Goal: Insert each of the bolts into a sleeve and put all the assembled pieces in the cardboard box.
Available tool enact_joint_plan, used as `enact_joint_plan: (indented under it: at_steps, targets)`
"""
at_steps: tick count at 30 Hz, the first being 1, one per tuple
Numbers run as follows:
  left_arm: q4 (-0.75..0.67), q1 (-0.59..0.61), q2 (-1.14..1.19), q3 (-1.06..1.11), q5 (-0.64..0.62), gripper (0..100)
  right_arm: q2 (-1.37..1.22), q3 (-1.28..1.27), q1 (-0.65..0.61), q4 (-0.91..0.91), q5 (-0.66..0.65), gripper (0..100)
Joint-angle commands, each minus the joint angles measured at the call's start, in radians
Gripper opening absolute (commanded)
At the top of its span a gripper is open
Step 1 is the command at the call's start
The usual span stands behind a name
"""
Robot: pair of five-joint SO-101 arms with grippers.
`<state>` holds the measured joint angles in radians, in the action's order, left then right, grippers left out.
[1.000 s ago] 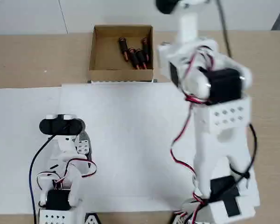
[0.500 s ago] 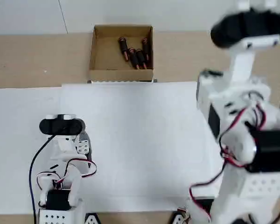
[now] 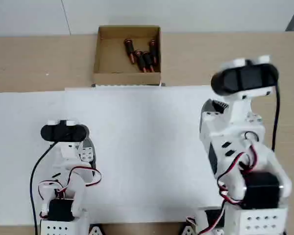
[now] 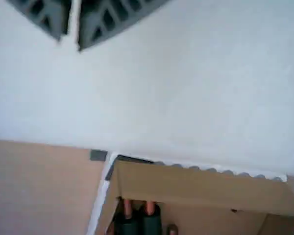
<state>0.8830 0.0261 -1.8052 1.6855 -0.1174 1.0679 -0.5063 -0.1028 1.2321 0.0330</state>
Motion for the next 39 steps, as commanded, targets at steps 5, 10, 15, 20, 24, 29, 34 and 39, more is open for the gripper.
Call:
enact_joint_plan:
  at_steps: [5, 10, 15, 20, 24, 29, 34, 39]
  targets:
    - [0.005, 0.0, -0.012, -0.005, -0.005, 1, 0.275, -0.405, 0.002, -0.199, 0.006, 0.2]
    - [0.005, 0.0, -0.012, -0.005, -0.005, 1, 0.466, -0.629, 0.001, -0.232, 0.011, 0.2]
    - [0.005, 0.0, -0.012, -0.005, -0.005, 1, 0.684, -0.836, 0.001, -0.223, 0.011, 0.2]
    - [0.005, 0.0, -0.012, -0.005, -0.005, 1, 0.737, -0.954, 0.008, -0.225, 0.012, 0.2]
    - [0.005, 0.0, -0.012, -0.005, -0.005, 1, 0.733, -0.987, 0.008, -0.231, 0.037, 0.2]
    - [0.005, 0.0, -0.012, -0.005, -0.005, 1, 0.733, -1.073, 0.01, -0.231, 0.04, 0.2]
    - [0.005, 0.0, -0.012, -0.005, -0.005, 1, 0.733, -1.108, 0.01, -0.231, 0.043, 0.2]
    - [0.005, 0.0, -0.012, -0.005, -0.005, 1, 0.746, -1.154, 0.035, -0.232, 0.048, 0.3]
